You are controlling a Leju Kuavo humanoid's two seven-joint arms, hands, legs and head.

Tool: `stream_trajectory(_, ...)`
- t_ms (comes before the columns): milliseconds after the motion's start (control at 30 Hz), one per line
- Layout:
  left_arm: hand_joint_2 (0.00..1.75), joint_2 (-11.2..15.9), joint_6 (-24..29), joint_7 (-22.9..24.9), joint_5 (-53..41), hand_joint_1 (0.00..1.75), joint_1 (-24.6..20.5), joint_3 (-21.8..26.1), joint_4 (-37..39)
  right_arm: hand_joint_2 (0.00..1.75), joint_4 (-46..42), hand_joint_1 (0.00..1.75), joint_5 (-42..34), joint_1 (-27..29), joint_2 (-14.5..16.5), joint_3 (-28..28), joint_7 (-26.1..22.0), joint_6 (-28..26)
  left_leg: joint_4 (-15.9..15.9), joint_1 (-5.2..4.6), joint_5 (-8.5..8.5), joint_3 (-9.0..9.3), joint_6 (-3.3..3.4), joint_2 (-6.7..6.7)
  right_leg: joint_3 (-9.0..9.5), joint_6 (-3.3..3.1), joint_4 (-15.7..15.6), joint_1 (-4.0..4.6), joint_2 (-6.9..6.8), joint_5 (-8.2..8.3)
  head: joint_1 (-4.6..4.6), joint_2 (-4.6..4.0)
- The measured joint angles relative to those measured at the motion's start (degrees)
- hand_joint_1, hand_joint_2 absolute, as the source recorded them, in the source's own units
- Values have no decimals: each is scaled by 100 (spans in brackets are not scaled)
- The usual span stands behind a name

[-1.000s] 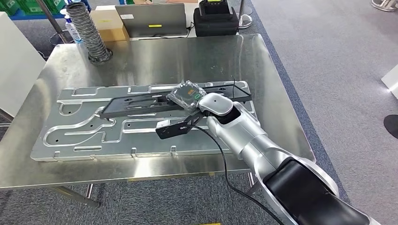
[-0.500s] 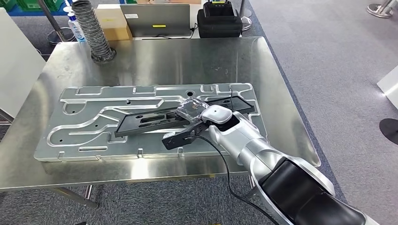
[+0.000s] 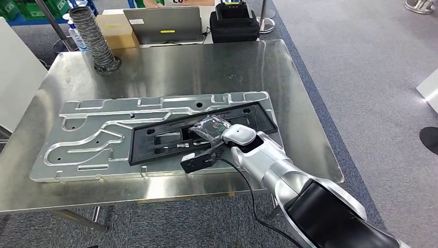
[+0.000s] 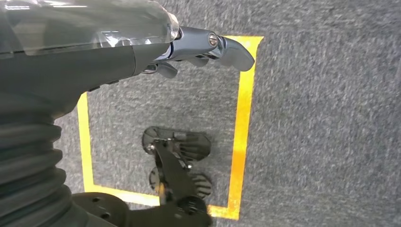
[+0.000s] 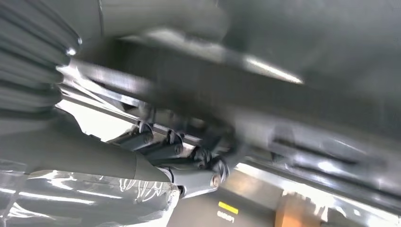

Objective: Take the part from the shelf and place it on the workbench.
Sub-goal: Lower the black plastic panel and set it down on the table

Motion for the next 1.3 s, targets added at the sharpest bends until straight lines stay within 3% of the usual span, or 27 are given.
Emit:
stream_trajectory(67, 0, 1, 31, -18, -6, 0, -5, 1, 0, 0, -2, 0, -70, -8, 7, 0, -37, -146, -648, -15, 213, 319, 43, -4, -23, 51, 53, 21, 17, -27, -1, 0)
stream_trajectory(100, 0, 1, 39, -23, -7, 0, -4, 2, 0, 0, -4, 0, -110, -10, 8, 0, -53, -224, -774, -24, 225, 375, 74, -8, -39, 74, 70, 32, 22, -33, -1, 0)
stream_trajectory(233, 0, -1, 64, -34, -11, 0, 16, 2, 0, 0, -35, 0, -187, -26, 9, -2, -76, -422, -814, -13, 242, 373, 219, -11, -96, 184, 171, 30, 21, -106, 0, 0)
stream_trajectory(300, 0, -3, 73, -38, -12, 0, 11, 2, 0, 0, -46, 0, -193, -40, 9, -2, -76, -444, -834, 0, 258, 374, 274, -3, -323, 250, 661, 11, 10, -393, 0, 0)
stream_trajectory(367, 0, -3, 79, -39, -12, 0, 14, 2, 0, 0, -49, 0, -213, -24, 7, -3, -81, -488, -833, -5, 257, 369, 295, 0, -700, 292, 1440, -9, 6, -720, 0, 0)
stream_trajectory(400, 0, -3, 80, -40, -12, 0, 18, 2, 0, 0, -49, 0, -243, -8, 4, -7, -91, -539, -831, -7, 256, 368, 296, -1, -827, 300, 1685, -17, 6, -771, 0, 0)
stream_trajectory(433, 0, -3, 79, -39, -12, 0, 21, 3, 0, 0, -57, 0, -287, 6, 2, -16, -109, -609, -829, -8, 255, 369, 297, -2, -855, 296, 1718, -21, 6, -712, 0, 0)
stream_trajectory(467, 0, -3, 78, -39, -12, 0, 23, 4, 0, 0, -76, 0, -353, 11, -1, -35, -137, -696, -828, -10, 254, 372, 295, -5, -766, 281, 1509, -22, 6, -552, 0, 0)
stream_trajectory(533, 0, -6, 67, -39, -13, 0, 21, 6, 0, 0, -157, 0, -550, -3, -7, -116, -233, -868, -827, -20, 247, 381, 282, -7, -374, 217, 689, -2, 5, -166, 0, 0)
stream_trajectory(600, 0, -10, 45, -38, -22, 0, 17, 7, 0, 0, -272, 0, -853, -16, -17, -270, -386, -1006, -828, -33, 244, 377, 241, -7, -117, 158, 130, 36, 1, 9, 0, 0)
stream_trajectory(700, 0, -12, 22, -26, -62, 0, 16, 9, 0, 0, -492, 0, -1436, 14, -88, -602, -697, -1229, -855, -28, 247, 373, 153, -6, -78, 101, 4, 41, -6, 33, 0, 0)
stream_trajectory(767, 0, -13, 13, -12, -84, 0, 18, 12, 0, 0, -771, 0, -1953, 57, -185, -892, -998, -1507, -697, -32, 118, 313, 112, -3, -30, 43, -84, 1, -15, 75, 0, 0)
stream_trajectory(867, 0, -3, 7, -3, -72, 0, 38, 34, 0, 0, -1561, 0, -2733, 316, -464, -1455, -1356, -1936, 302, -23, -375, -130, 75, 1, 7, 3, -122, -7, -35, 87, 0, 0)
stream_trajectory(900, 0, 0, -4, -27, -40, 0, 63, 52, 0, 0, -1942, 0, -2878, 478, -612, -1676, -1353, -2098, 591, -18, -461, -268, 64, 2, 9, 5, -114, -5, -40, 79, 0, 0)
stream_trajectory(933, 0, 1, -24, -75, 9, 0, 102, 81, 0, 0, -2374, 0, -2949, 671, -792, -1916, -1287, -2292, 689, -13, -443, -319, 56, 2, 11, 16, -100, -5, -44, 66, 0, 0)
stream_trajectory(967, 0, 2, -56, -151, 73, 0, 153, 125, 0, 0, -2875, 0, -2975, 895, -995, -2206, -1195, -2515, 554, -8, -317, -256, 54, 3, 17, 36, -80, -9, -51, 46, 0, 0)
stream_trajectory(1067, 0, 4, -141, -389, 222, 0, 331, 291, 1, 0, -4469, 0, -3154, 1605, -1687, -3430, -1152, -2727, -468, 7, 128, 252, 89, -23, 32, 140, 19, -10, -100, -53, 2, 0)
stream_trajectory(1100, 0, 4, -152, -429, 238, 0, 390, 335, 2, 0, -4897, 0, -3220, 1800, -1877, -3865, -1235, -2619, -654, 4, 163, 342, 122, -37, 21, 175, 50, 1, -112, -74, 4, 0)
stream_trajectory(1233, 0, 2, -168, -472, 247, 0, 503, 462, 4, 0, -6025, 0, -3120, 2293, -2230, -4977, -1457, -2438, -726, -22, 146, 369, 278, -9, -13, 289, 95, -11, -75, -110, 7, 0)
stream_trajectory(1300, 0, 0, -182, -476, 248, 0, 460, 491, 4, 0, -6316, 0, -2985, 2416, -2309, -5195, -1451, -2538, -749, -12, 168, 376, 350, 14, -148, 344, 414, -31, -54, -326, 7, 0)
